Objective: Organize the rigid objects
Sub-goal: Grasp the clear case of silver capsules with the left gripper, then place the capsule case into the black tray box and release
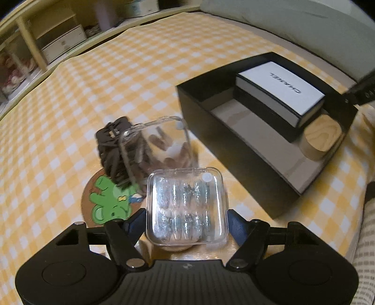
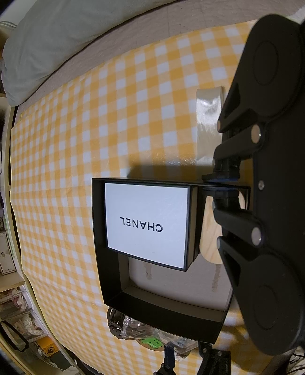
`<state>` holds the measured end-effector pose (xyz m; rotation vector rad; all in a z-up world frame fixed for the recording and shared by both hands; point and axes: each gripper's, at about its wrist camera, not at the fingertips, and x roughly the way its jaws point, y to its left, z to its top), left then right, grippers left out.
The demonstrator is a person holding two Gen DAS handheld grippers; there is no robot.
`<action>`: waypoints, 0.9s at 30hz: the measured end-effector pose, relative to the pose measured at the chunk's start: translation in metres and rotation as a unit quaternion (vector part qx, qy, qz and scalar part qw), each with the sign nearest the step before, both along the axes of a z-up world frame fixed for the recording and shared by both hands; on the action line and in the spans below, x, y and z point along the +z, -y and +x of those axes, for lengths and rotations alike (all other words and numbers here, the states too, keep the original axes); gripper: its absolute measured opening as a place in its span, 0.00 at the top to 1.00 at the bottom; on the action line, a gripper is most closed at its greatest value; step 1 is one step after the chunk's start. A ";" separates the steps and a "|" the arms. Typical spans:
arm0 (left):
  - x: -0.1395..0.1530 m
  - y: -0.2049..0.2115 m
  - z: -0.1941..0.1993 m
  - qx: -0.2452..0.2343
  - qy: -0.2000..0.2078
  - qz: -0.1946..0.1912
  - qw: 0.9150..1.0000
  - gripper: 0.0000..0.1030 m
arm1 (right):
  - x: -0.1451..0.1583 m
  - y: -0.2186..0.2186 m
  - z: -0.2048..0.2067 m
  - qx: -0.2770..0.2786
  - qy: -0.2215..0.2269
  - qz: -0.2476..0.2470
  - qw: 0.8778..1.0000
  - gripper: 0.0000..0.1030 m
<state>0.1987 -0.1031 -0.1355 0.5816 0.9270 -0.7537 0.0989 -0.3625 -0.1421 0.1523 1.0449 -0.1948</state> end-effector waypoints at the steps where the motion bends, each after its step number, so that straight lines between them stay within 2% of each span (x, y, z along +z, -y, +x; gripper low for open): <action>1: 0.001 -0.001 0.002 0.008 -0.004 -0.003 1.000 0.29 | 0.000 0.000 0.000 0.000 0.000 0.000 1.000 0.95; 5: 0.011 -0.011 0.009 0.066 -0.032 -0.037 0.997 0.29 | 0.000 0.000 0.000 0.001 0.000 -0.001 1.000 0.95; 11: 0.029 -0.024 0.009 0.149 -0.072 -0.109 0.980 0.29 | 0.000 0.000 0.000 0.001 0.000 0.000 1.000 0.95; 13: 0.037 -0.025 0.007 0.160 -0.069 -0.126 0.977 0.29 | 0.000 0.000 0.000 0.001 0.000 -0.001 1.000 0.95; 18: 0.058 -0.018 -0.005 0.180 -0.031 -0.161 0.970 0.29 | 0.000 -0.001 0.001 0.001 0.000 -0.001 1.000 0.95; 23: 0.072 0.001 -0.018 0.192 -0.038 -0.204 0.959 0.29 | -0.002 -0.002 0.001 0.001 0.000 -0.001 1.000 0.95; 27: 0.076 0.019 -0.033 0.184 -0.057 -0.226 0.955 0.29 | -0.001 -0.001 0.001 0.002 0.000 -0.001 1.000 0.95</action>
